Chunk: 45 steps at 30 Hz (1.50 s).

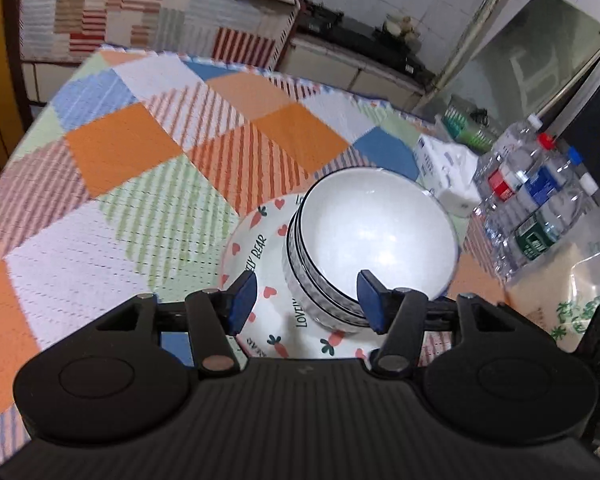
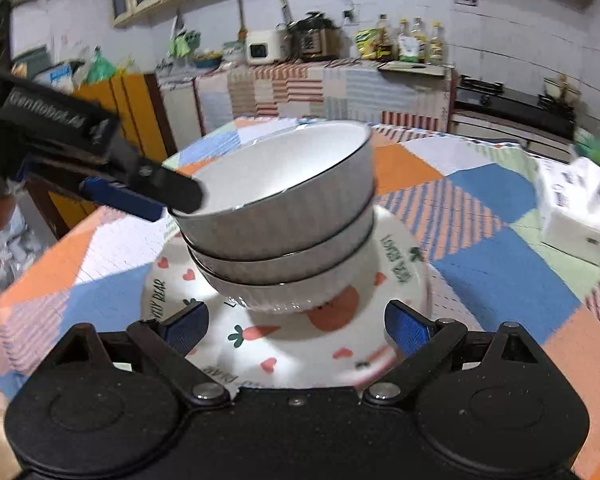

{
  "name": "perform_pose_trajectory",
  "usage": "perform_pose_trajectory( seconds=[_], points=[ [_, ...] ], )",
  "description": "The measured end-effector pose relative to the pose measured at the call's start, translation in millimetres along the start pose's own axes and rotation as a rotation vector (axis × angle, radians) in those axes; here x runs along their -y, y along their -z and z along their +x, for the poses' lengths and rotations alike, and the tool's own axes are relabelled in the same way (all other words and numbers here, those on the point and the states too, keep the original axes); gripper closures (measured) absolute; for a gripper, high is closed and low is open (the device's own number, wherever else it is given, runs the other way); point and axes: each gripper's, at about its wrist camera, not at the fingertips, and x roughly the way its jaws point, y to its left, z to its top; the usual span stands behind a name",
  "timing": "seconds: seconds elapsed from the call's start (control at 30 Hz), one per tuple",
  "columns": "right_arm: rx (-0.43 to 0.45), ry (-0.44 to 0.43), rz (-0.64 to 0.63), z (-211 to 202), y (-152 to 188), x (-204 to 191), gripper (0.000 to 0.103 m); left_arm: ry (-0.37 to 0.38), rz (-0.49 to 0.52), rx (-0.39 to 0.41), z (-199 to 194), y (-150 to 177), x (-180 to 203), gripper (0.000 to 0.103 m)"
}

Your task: Organize plates and bowls

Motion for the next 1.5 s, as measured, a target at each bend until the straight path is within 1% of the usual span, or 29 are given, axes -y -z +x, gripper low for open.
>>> perform_pose_trajectory(
  seconds=[0.1,0.2,0.3,0.43,0.47,0.53,0.6,0.67,0.7,0.73,0.77,0.83,1.0,1.13,1.27,1.4,1.5],
  points=[
    [0.039,0.022,0.061,-23,3,5,0.006,-0.026,0.019,0.048,-26,7,6,0.049],
    [0.086,0.059,0.101,-48,5,8,0.006,-0.071,0.055,0.099,-54,12,16,0.049],
    [0.124,0.101,0.126,-74,1,7,0.006,-0.104,0.094,0.134,-82,17,29,0.04],
    [0.15,0.17,0.114,-104,-11,-2,0.006,-0.139,0.118,0.159,-116,24,45,0.036],
    [0.155,0.192,0.115,-113,-13,-6,0.005,-0.144,0.125,0.165,-124,27,48,0.032],
    [0.164,0.234,0.136,-130,-17,-14,0.003,-0.145,0.134,0.167,-137,31,54,0.029],
    [0.167,0.259,0.174,-146,-22,-20,0.003,-0.143,0.133,0.171,-150,36,57,0.023],
    [0.165,0.284,0.19,-162,-27,-28,0.003,-0.164,0.134,0.165,-160,42,60,0.014],
    [0.164,0.308,0.199,-170,-29,-31,0.003,-0.178,0.128,0.175,-165,46,60,0.013],
    [0.165,0.322,0.201,-178,-31,-34,0.003,-0.191,0.124,0.183,-169,50,60,0.009],
    [0.171,0.324,0.203,-185,-30,-36,0.003,-0.207,0.119,0.188,-173,55,59,0.008],
    [0.173,0.325,0.221,-199,-32,-40,0.003,-0.226,0.122,0.192,-179,61,58,0.008],
    [0.149,0.327,0.219,-220,-33,-47,0.003,-0.241,0.129,0.168,-185,67,61,0.008],
    [0.142,0.316,0.203,-231,-36,-55,0.003,-0.233,0.152,0.156,-188,69,66,0.008],
    [0.11,0.314,0.183,-234,-35,-62,0.003,-0.274,0.162,0.172,-190,73,70,0.008],
    [0.049,0.322,0.151,-226,-32,-68,0.003,-0.313,0.154,0.178,-190,78,67,0.008],
    [0.034,0.321,0.136,-221,-30,-73,0.003,-0.326,0.143,0.179,-190,80,64,0.008]
  ],
)
